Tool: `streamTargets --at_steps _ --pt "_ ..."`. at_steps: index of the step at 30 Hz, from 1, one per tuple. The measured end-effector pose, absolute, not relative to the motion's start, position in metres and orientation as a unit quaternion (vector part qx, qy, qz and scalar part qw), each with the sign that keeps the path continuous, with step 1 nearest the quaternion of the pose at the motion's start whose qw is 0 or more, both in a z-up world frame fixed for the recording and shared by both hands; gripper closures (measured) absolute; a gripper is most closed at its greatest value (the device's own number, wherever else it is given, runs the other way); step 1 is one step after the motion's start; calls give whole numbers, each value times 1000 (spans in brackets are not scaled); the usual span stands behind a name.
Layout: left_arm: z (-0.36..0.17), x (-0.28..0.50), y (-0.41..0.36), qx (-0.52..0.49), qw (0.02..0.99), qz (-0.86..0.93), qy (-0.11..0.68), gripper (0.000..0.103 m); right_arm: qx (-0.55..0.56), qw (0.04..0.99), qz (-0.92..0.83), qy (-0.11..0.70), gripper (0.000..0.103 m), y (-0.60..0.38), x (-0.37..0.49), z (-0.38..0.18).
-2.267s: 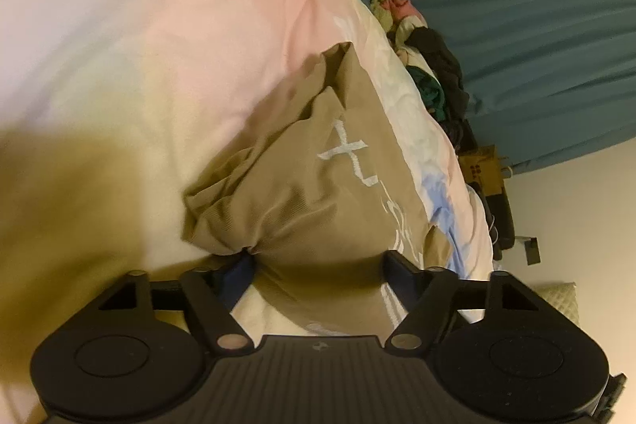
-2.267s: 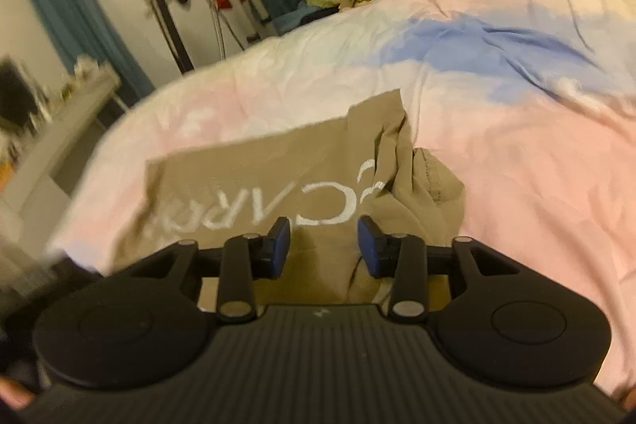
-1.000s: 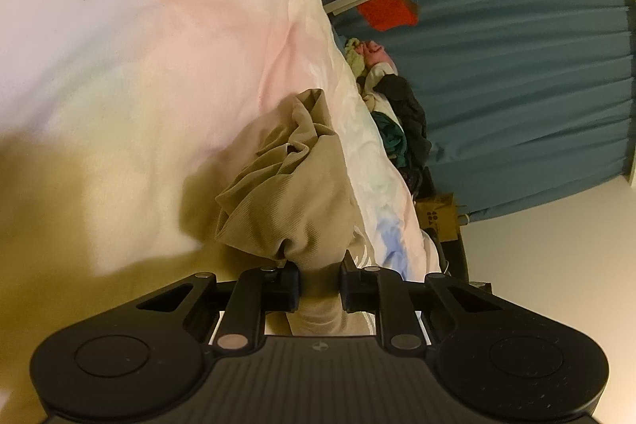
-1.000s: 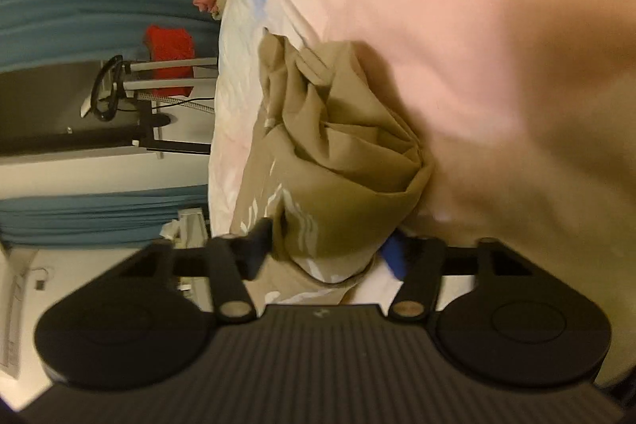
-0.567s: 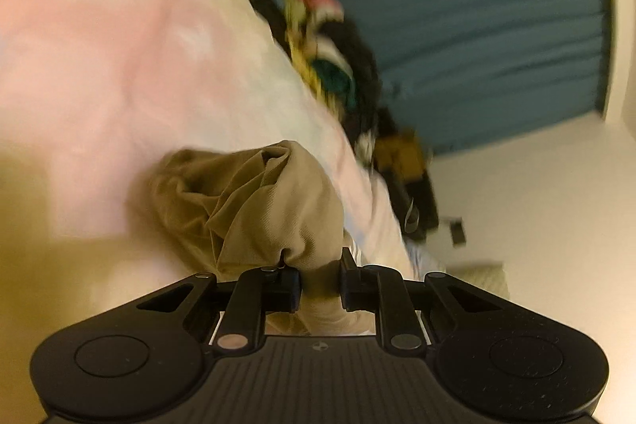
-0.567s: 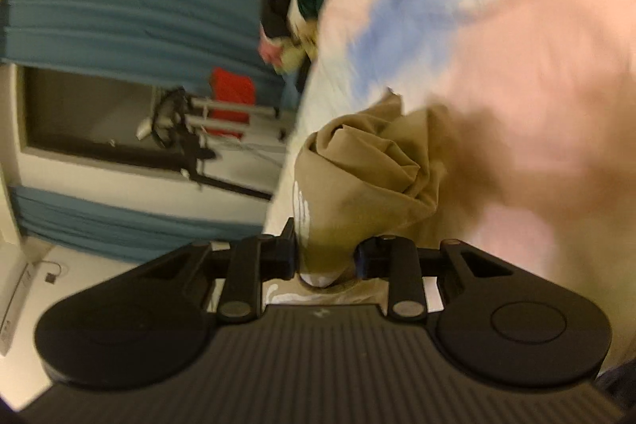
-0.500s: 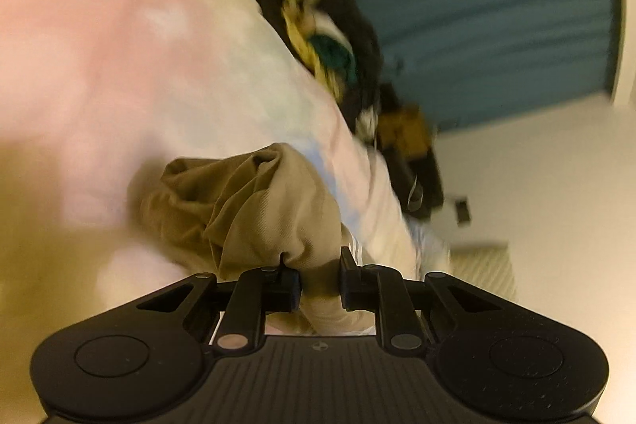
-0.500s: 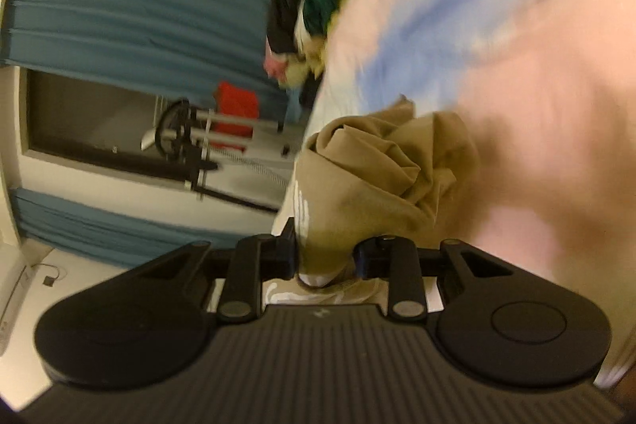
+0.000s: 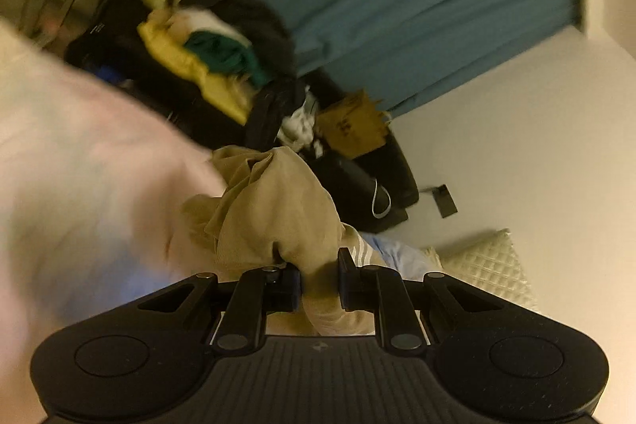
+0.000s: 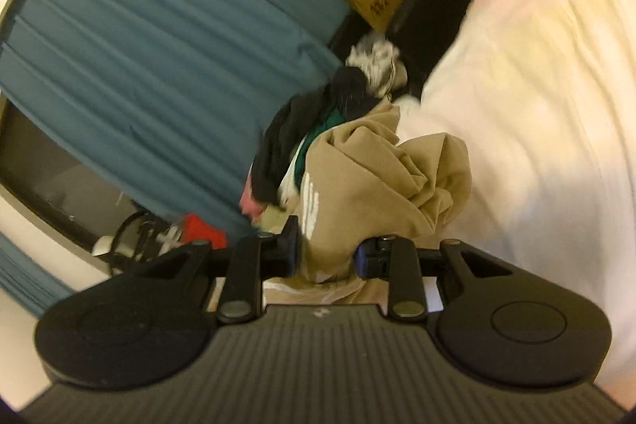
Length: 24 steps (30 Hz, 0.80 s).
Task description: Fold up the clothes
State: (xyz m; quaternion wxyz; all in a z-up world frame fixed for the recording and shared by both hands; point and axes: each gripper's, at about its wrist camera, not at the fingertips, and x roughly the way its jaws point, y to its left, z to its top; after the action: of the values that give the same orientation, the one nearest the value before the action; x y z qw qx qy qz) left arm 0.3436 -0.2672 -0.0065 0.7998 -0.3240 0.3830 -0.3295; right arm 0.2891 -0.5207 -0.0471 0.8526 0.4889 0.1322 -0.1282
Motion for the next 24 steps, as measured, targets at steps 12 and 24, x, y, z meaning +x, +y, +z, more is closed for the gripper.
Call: streamTargets --at_steps 12,24 --pt "-150 303 -255 -213 810 -320 442 84 484 840 -151 193 73 -493 242 -199" --pt "-63 216 -215 -95 859 -316 390 55 432 858 -156 229 72 -450 176 -123"
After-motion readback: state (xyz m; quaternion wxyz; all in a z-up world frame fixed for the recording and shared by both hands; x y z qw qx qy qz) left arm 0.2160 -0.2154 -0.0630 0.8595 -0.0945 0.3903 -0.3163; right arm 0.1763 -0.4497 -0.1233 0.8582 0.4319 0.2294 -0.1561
